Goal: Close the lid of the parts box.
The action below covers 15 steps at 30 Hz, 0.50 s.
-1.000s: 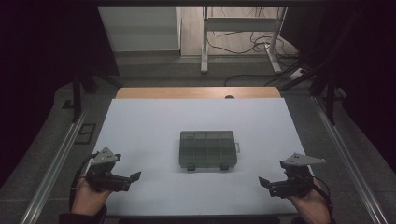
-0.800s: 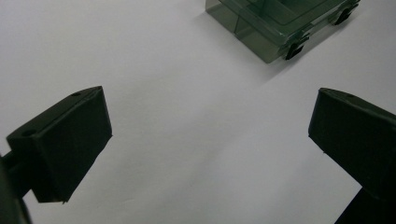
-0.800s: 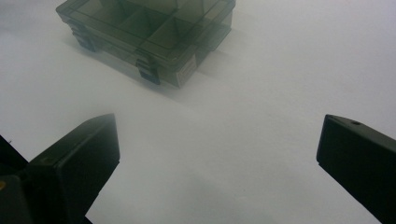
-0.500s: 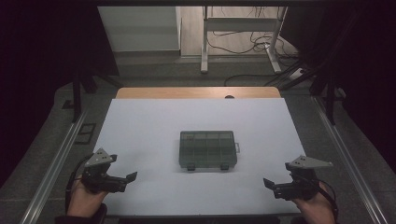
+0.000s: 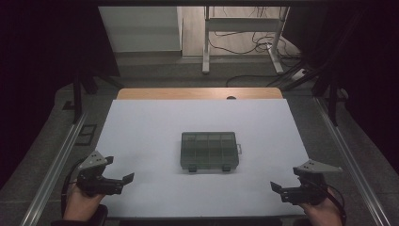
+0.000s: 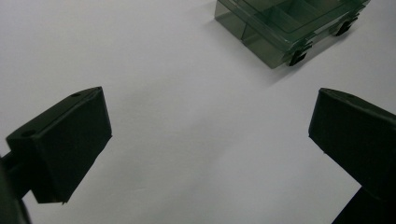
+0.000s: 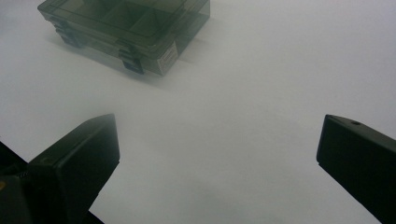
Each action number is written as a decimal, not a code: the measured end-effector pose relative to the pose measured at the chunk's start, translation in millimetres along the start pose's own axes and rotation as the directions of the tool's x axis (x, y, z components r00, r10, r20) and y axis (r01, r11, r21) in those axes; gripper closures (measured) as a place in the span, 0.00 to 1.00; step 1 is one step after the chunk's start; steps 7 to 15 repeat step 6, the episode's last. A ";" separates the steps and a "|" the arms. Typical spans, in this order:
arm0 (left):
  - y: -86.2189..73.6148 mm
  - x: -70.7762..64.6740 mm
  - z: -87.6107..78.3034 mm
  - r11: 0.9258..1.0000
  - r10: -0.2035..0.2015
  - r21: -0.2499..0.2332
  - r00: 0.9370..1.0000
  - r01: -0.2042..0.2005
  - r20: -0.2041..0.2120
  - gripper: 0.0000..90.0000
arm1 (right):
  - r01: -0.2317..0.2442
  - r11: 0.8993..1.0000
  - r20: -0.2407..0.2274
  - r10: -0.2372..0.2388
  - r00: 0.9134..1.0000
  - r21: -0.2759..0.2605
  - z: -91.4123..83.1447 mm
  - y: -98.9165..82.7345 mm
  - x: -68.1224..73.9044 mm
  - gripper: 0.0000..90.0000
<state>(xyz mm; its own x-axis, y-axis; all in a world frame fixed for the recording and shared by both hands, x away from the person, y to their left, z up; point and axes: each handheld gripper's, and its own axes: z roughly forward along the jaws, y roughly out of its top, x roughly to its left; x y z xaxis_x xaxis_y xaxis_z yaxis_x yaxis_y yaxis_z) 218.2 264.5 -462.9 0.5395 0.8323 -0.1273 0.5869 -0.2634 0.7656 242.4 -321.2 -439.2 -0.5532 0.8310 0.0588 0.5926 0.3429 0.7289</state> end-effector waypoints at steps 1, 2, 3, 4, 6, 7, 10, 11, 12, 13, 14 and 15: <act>0.2 -0.4 0.4 1.000 0.003 0.003 1.000 -0.003 -0.001 0.00 | -0.003 1.000 0.000 0.003 1.000 0.002 0.0 -0.1 -0.2 0.00; 0.5 -0.9 0.9 1.000 0.007 0.007 1.000 -0.007 -0.005 0.00 | -0.006 1.000 -0.001 0.006 1.000 0.003 0.1 -0.1 -0.2 0.00; 0.7 -1.3 1.2 1.000 0.008 0.008 1.000 -0.008 -0.006 0.00 | -0.006 1.000 0.001 0.006 1.000 0.005 0.1 -0.1 -0.1 0.00; 1.1 -1.3 1.5 1.000 0.010 0.009 1.000 -0.010 -0.005 0.00 | -0.005 1.000 0.002 0.005 1.000 0.006 0.3 -0.1 -0.1 0.00; 1.6 -1.1 2.4 1.000 0.008 0.014 1.000 -0.008 -0.004 0.00 | -0.006 1.000 0.001 0.006 1.000 0.012 0.8 -0.3 -0.6 0.00; 1.6 -1.1 2.4 1.000 0.008 0.014 1.000 -0.008 -0.004 0.00 | -0.006 1.000 0.001 0.006 1.000 0.012 0.8 -0.3 -0.6 0.00; 1.6 -1.1 2.4 1.000 0.008 0.014 1.000 -0.008 -0.004 0.00 | -0.006 1.000 0.001 0.006 1.000 0.012 0.8 -0.3 -0.6 0.00; 1.6 -1.1 2.4 1.000 0.008 0.014 1.000 -0.008 -0.004 0.00 | -0.006 1.000 0.001 0.006 1.000 0.012 0.8 -0.3 -0.6 0.00; 1.6 -1.1 2.4 1.000 0.008 0.014 1.000 -0.008 -0.004 0.00 | -0.006 1.000 0.001 0.006 1.000 0.012 0.8 -0.3 -0.6 0.00; 1.6 -1.1 2.4 1.000 0.008 0.014 1.000 -0.008 -0.004 0.00 | -0.006 1.000 0.001 0.006 1.000 0.012 0.8 -0.3 -0.6 0.00; 1.6 -1.1 2.4 1.000 0.008 0.014 1.000 -0.008 -0.004 0.00 | -0.006 1.000 0.001 0.006 1.000 0.012 0.8 -0.3 -0.6 0.00; 1.6 -1.1 2.4 1.000 0.008 0.014 1.000 -0.008 -0.004 0.00 | -0.006 1.000 0.001 0.006 1.000 0.012 0.8 -0.3 -0.6 0.00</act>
